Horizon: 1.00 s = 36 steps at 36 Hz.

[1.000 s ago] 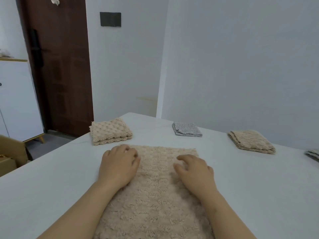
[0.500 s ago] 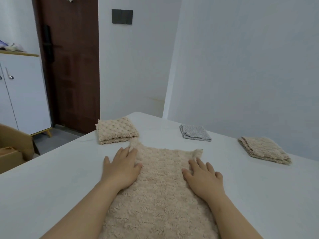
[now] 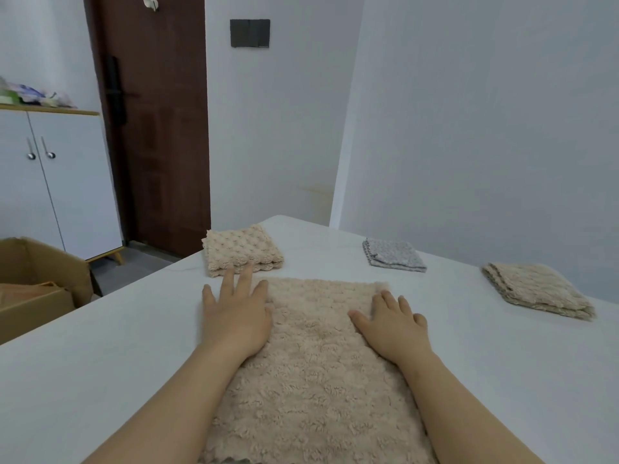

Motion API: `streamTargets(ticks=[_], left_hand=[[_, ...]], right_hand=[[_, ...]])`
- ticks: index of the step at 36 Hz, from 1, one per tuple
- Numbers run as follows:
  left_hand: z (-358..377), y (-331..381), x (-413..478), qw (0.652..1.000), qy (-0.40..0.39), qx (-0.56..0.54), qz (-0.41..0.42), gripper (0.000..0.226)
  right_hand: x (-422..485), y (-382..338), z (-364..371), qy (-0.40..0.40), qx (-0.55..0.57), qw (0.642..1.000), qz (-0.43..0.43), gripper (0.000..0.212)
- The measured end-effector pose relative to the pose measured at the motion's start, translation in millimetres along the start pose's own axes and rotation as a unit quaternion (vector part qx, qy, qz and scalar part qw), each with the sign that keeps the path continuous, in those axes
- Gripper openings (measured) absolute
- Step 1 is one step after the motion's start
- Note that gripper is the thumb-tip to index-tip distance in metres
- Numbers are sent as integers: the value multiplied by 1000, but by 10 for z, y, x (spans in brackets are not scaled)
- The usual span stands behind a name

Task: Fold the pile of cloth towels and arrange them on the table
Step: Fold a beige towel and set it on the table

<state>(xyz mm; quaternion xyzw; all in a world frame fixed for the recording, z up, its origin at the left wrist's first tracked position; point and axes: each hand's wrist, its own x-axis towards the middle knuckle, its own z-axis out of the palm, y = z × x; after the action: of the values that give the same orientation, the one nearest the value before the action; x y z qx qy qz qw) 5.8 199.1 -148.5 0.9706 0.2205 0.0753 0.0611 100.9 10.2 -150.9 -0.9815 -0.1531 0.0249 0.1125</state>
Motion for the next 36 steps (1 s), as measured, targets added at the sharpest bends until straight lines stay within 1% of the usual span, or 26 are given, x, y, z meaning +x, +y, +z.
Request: streamTargets(ticks=[2, 4, 6, 8, 10, 13, 14, 16, 18, 20, 21, 22, 23, 25, 26, 28, 29, 31, 32, 33, 36], left_hand=[[-17, 36, -8, 999, 8, -10, 39, 47], [-19, 67, -17, 996, -3, -29, 82, 45], [-3, 85, -45, 992, -33, -29, 119, 44], [29, 87, -90, 989, -62, -16, 132, 46], [38, 79, -132, 989, -63, -12, 132, 46], [-48, 79, -240, 989, -17, -37, 142, 40], [-92, 82, -287, 987, 2, -57, 151, 35], [-187, 82, -407, 977, 10, -124, 173, 22], [-249, 73, -538, 963, -39, -185, 190, 9], [-239, 62, -645, 955, -80, -181, 221, 9], [-212, 55, -678, 955, -90, -168, 229, 5], [-195, 54, -709, 955, -91, -158, 235, 7], [-184, 56, -744, 956, -99, -148, 232, 20], [-172, 62, -795, 958, -134, -118, 225, 52], [-172, 67, -818, 957, -150, -101, 229, 72], [-165, 48, -834, 950, -173, -91, 244, 112], [-169, 34, -831, 946, -181, -84, 254, 122], [-188, 13, -818, 942, -189, -76, 266, 128], [-204, 13, -819, 942, -191, -75, 267, 127], [-209, 14, -812, 942, -185, -76, 268, 119], [-222, 5, -786, 951, -132, -115, 256, 80]], right_hand=[[-22, -5, 2, 15, 1, 1000, 1, 68], [-78, 1, -16, 62, 5, 998, -14, 63], [-163, 11, -57, 122, 6, 991, -47, 52], [-258, 17, -105, 148, 12, 986, -80, 39], [-361, 10, -142, 135, 30, 984, -113, 28], [-557, -11, -175, 73, 99, 977, -174, 8], [-623, -13, -190, 46, 123, 973, -189, 7], [-752, -12, -227, 4, 149, 964, -220, 17], [-853, 0, -260, -27, 173, 956, -235, 23], [-925, 22, -275, -57, 196, 950, -238, 22], [-955, 29, -280, -74, 198, 947, -241, 21], [-977, 33, -279, -90, 192, 946, -245, 20], [-994, 34, -271, -106, 178, 945, -252, 23], [-1008, 39, -237, -131, 133, 944, -272, 40], [-1012, 40, -216, -141, 113, 943, -280, 46], [-1020, 32, -192, -142, 85, 942, -292, 51], [-1026, 26, -188, -136, 76, 941, -300, 52], [-1028, 20, -189, -123, 64, 942, -306, 51], [-1020, 19, -191, -117, 63, 942, -307, 49], [-1007, 21, -188, -109, 62, 943, -308, 44], [-972, 18, -172, -65, 61, 946, -311, 27]])
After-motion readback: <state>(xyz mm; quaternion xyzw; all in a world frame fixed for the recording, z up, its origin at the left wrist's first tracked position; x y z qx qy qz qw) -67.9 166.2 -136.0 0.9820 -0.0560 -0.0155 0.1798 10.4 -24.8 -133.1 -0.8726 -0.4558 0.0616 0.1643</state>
